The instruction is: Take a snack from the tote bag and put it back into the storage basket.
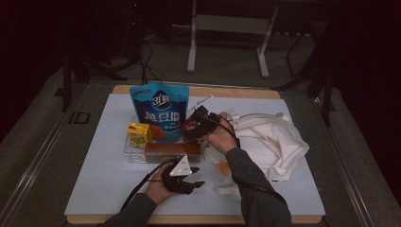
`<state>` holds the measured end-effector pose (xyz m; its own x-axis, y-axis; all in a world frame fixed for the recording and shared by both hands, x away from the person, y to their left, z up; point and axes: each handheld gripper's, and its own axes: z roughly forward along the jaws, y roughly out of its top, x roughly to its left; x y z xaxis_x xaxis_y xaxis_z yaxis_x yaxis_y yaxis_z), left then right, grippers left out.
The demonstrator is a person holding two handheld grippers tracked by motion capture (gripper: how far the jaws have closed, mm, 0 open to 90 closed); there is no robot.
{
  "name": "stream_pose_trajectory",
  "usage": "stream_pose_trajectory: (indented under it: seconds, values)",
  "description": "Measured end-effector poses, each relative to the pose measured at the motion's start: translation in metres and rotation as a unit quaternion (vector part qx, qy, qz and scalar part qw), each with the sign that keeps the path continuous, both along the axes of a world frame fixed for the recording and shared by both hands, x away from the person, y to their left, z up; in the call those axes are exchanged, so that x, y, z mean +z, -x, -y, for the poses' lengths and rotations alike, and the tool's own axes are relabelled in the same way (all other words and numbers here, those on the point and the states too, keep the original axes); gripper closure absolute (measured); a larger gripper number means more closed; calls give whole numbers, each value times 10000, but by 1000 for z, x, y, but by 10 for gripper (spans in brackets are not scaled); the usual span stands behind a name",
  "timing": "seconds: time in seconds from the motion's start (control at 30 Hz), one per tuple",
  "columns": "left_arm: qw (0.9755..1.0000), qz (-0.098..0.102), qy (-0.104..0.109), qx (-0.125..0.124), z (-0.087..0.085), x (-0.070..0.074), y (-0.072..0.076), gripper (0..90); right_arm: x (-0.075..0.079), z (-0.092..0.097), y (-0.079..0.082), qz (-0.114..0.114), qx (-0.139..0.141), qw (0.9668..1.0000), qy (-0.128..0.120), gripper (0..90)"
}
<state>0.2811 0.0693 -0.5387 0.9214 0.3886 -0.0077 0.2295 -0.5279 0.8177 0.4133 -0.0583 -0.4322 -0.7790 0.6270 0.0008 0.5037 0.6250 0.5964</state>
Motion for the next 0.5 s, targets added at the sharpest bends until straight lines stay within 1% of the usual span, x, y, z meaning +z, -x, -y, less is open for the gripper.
stream_pose_trajectory:
  seconds: [0.1,0.23,0.33,0.5]
  values:
    - [10000,4,-5,-6,0,0,0,461,-2,-2,0,5,-5,10000,83,256]
    - [10000,2,-4,-13,0,0,0,461,-2,-3,0,0,-6,9999,101,256]
    - [10000,1,-2,-12,0,0,0,461,-4,-6,1,26,-4,9998,199,256]
    - [10000,0,-4,-11,0,0,0,461,-7,-7,1,-2,-61,9997,236,255]
